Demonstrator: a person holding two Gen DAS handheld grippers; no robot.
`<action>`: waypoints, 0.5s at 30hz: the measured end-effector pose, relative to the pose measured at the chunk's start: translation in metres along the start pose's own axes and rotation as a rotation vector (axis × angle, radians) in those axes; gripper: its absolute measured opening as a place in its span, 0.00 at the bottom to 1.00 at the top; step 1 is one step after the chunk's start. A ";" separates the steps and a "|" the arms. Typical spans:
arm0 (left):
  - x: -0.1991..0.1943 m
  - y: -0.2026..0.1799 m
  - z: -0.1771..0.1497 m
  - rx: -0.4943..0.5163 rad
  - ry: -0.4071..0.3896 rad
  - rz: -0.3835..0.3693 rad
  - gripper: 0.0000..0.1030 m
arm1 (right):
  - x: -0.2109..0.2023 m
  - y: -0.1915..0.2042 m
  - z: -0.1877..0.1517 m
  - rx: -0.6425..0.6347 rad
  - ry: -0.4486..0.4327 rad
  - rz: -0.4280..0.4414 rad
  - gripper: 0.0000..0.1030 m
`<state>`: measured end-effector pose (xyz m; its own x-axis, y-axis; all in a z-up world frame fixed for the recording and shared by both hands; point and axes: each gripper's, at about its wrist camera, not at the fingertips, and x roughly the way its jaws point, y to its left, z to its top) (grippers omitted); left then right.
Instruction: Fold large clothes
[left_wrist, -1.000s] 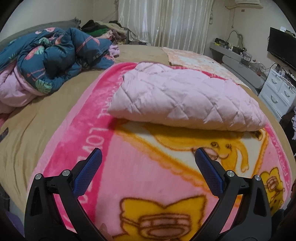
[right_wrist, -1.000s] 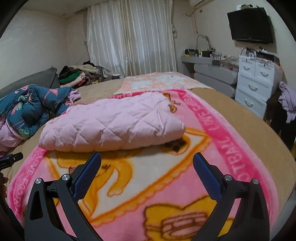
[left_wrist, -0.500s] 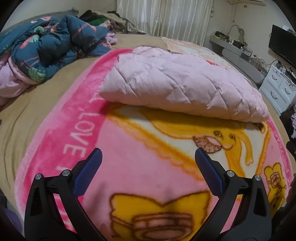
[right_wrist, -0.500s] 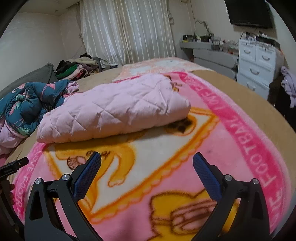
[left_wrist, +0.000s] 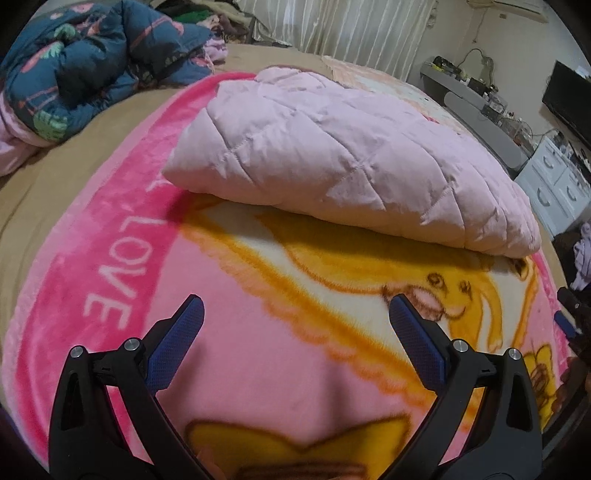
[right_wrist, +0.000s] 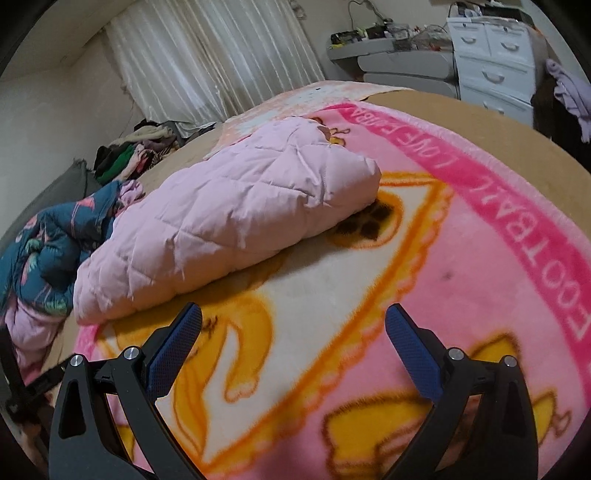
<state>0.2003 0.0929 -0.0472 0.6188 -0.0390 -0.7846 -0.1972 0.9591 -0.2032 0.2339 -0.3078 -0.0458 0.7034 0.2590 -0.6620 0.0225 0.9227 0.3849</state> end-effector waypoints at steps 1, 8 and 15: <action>0.004 0.002 0.003 -0.018 0.009 -0.010 0.91 | 0.004 0.000 0.003 0.004 0.004 0.002 0.96; 0.026 0.017 0.027 -0.155 0.061 -0.099 0.91 | 0.043 0.000 0.020 0.063 0.075 0.017 0.96; 0.033 0.024 0.047 -0.210 0.033 -0.101 0.91 | 0.068 -0.012 0.035 0.167 0.085 0.033 0.96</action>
<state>0.2516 0.1279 -0.0501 0.6188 -0.1448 -0.7721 -0.2912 0.8705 -0.3967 0.3068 -0.3109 -0.0729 0.6434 0.3178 -0.6964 0.1228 0.8551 0.5037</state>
